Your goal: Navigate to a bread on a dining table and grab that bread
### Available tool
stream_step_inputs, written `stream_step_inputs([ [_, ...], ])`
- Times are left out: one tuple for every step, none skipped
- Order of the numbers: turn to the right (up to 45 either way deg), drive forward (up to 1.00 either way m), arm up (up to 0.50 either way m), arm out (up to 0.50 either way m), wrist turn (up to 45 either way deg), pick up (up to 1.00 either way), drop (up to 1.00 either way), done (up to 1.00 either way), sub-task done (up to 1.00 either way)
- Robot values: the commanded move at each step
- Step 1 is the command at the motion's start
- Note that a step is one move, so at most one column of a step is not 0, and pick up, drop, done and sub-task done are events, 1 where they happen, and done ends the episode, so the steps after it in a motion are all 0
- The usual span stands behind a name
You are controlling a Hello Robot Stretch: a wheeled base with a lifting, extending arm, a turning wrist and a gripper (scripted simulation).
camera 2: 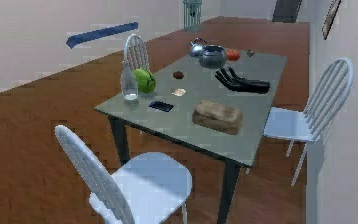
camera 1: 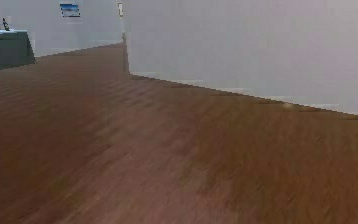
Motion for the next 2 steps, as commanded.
stream_step_inputs([
  [12.0,0.0,0.0,0.0,0.0,0.0,0.0,0.0,0.0],
  [45.0,0.0,0.0,0.0,0.0,0.0,0.0,0.0,0.0],
])
